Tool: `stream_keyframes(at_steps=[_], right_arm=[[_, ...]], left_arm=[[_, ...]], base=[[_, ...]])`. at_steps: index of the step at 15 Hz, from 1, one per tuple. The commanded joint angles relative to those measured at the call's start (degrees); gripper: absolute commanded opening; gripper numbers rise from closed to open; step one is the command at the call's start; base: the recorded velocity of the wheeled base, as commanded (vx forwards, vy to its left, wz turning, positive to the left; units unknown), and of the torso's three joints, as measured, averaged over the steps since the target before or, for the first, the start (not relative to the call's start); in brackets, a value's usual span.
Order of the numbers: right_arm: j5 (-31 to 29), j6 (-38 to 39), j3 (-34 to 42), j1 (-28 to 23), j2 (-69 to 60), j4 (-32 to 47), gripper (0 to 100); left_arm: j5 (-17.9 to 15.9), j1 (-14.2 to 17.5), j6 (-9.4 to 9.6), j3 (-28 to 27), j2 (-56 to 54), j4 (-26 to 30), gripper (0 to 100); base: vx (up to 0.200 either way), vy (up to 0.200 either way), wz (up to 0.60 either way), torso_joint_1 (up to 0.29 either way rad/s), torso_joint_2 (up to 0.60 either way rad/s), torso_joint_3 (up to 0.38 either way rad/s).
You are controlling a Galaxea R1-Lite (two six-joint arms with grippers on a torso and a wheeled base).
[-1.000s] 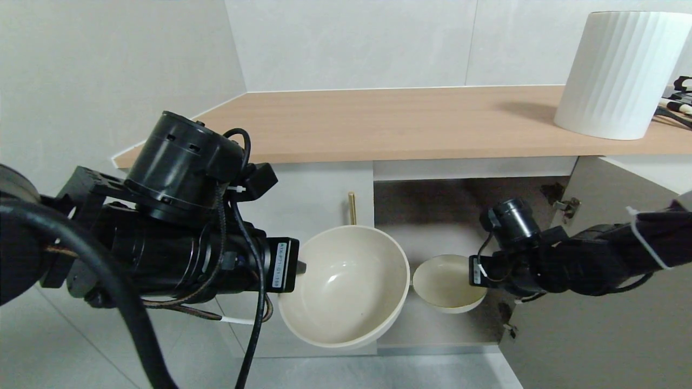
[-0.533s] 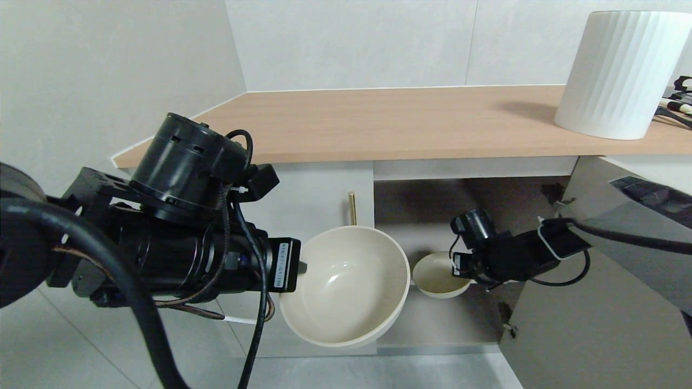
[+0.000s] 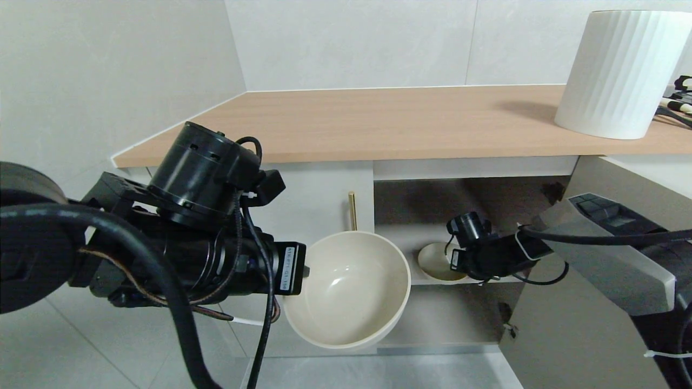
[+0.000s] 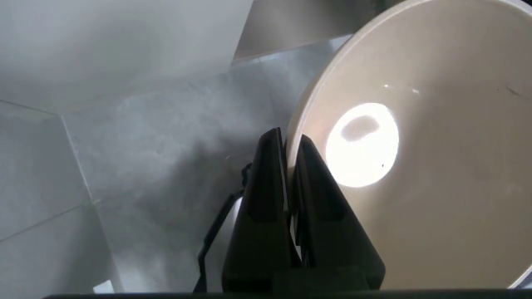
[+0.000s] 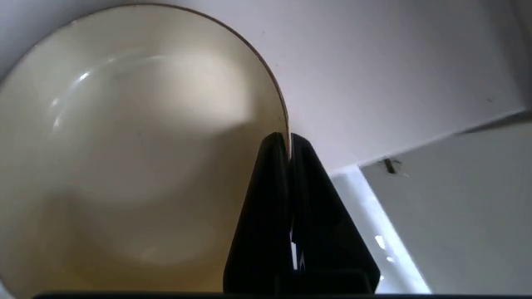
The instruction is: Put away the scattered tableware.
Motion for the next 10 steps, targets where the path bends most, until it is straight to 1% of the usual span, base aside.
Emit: stream_keyframes(at_steps=[1,5,10], right_arm=[[0.0,1.3,-2.1,-0.3,1.8,0.1,0],[-1.1,3.5,-5.0,-0.7,2.8,0.1,0],[-2.6,4.3,-8.1,-0.7,4.5,0.1,0]], left_arm=[[0.2,0.0,-0.03,0.0,0.4,0.0,0],[0.2,0.0,0.06,0.0,0.4,0.0,0],[0.3,0.0,-0.03,0.0,0.4,-0.6,0]], base=[[0.000,0.000,0.00,0.000,0.00,0.000],[0.000,0.000,0.00,0.000,0.00,0.000],[0.000,0.000,0.00,0.000,0.00,0.000]])
